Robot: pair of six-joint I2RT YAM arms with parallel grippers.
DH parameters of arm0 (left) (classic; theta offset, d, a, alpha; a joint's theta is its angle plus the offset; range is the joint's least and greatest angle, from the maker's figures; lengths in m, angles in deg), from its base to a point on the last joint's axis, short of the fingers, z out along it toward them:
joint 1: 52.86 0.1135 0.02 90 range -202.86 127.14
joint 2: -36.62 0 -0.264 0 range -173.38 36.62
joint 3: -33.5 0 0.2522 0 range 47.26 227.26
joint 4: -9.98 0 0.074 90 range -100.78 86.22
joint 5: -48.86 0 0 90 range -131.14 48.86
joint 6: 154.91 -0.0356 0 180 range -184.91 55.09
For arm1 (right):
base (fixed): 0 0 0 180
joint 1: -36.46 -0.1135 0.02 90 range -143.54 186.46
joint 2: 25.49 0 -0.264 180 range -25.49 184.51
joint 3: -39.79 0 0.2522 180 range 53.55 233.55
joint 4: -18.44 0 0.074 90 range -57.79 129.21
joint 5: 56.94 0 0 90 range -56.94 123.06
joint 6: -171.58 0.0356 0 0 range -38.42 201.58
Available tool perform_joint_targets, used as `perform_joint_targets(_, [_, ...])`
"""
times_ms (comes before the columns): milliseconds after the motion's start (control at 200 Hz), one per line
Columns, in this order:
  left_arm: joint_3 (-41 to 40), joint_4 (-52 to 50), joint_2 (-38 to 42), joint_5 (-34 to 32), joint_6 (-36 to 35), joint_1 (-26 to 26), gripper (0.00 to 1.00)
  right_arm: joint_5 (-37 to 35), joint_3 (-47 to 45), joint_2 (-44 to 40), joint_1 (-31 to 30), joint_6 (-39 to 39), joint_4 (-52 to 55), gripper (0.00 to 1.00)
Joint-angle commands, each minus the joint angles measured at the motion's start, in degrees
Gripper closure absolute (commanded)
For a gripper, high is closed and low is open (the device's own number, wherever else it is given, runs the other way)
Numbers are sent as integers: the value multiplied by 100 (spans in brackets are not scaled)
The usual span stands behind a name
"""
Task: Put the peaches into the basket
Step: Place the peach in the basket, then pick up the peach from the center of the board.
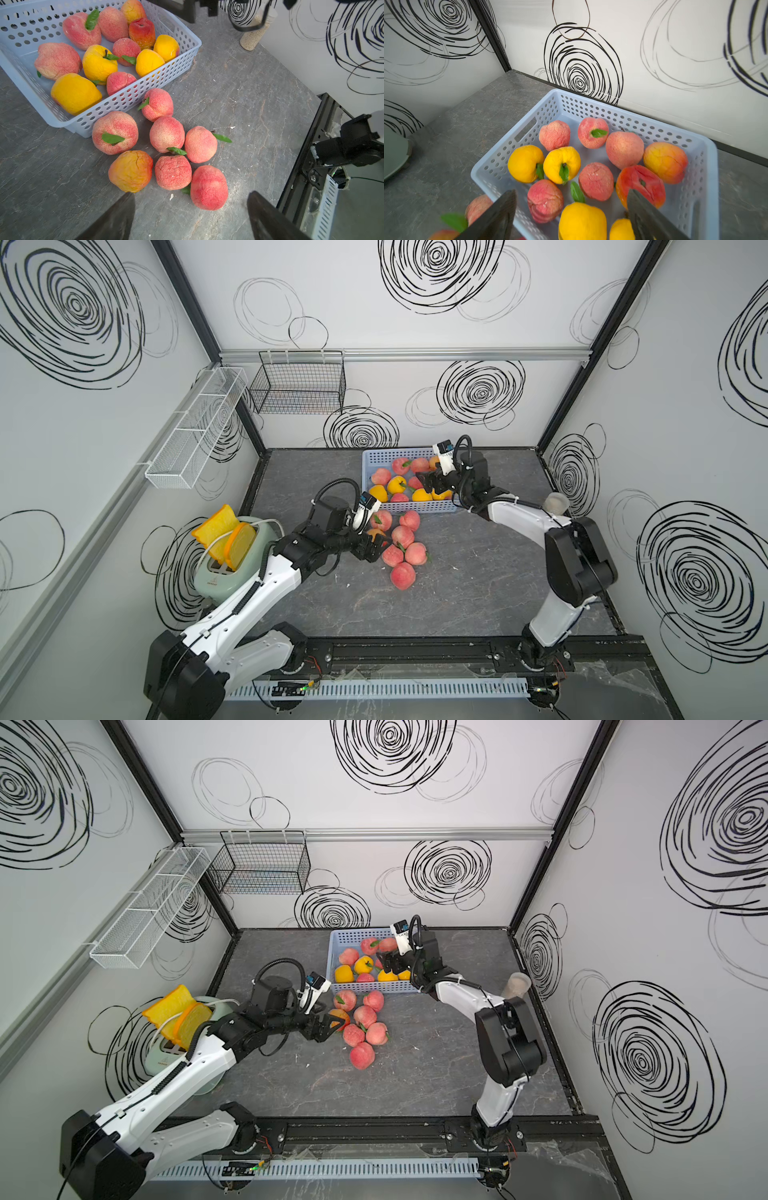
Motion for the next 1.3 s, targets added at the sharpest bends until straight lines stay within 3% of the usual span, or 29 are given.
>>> perform_joint_targets(0, [7,200,-55,-140,87,46,11,90,-826,-739,-22,125,-383,14])
perform_joint_targets(260, [-67,402,-339,-693,555,34,12,-106,-2861,-2495,-54,548,-671,15])
perform_joint_targets(400, [-193,686,-564,-1018,1049,19,12,228,-3856,-3231,-126,981,-1080,16])
perform_joint_targets(695, [-527,1282,-1218,-1463,1826,19,15,302,-5116,-4578,-1022,915,-1051,15])
perform_joint_targets(960, [-539,1663,-1997,-1653,2072,10,16,426,-5268,-4996,-1566,509,-1326,18])
perform_joint_targets(1296, [-467,2016,-2671,-1822,2103,19,15,465,-5300,-4896,-1583,505,-1456,19])
